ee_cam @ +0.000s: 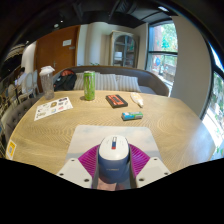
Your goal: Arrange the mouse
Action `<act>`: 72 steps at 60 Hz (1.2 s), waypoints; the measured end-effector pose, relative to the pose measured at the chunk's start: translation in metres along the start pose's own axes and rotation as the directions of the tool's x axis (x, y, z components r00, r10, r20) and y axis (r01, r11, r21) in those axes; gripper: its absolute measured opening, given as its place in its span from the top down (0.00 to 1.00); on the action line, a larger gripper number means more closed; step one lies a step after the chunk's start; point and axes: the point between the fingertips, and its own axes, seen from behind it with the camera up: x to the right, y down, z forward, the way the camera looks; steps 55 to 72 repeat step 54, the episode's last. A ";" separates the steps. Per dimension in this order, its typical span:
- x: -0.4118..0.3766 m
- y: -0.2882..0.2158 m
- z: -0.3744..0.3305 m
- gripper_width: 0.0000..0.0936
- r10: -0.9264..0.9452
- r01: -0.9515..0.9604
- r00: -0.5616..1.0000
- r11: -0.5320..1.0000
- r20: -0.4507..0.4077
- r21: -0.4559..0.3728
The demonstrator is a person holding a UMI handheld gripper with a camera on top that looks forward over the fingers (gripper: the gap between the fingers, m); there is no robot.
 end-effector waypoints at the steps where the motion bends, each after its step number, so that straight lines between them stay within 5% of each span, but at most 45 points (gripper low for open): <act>1: 0.000 0.002 0.002 0.54 0.008 -0.008 1.000 1.000 0.005 -0.003; 17: 0.014 0.020 0.012 0.41 0.111 -0.109 0.994 0.992 0.021 -0.065; 25: 0.025 0.024 -0.002 0.10 0.127 -0.128 0.992 0.988 -0.019 -0.082; 45: -0.007 0.043 -0.106 0.10 0.219 -0.224 0.966 0.974 0.138 0.027; 54: -0.014 0.069 -0.152 0.10 0.216 -0.232 0.963 0.968 0.162 0.090; 72: -0.014 0.069 -0.152 0.10 0.216 -0.232 0.963 0.968 0.162 0.090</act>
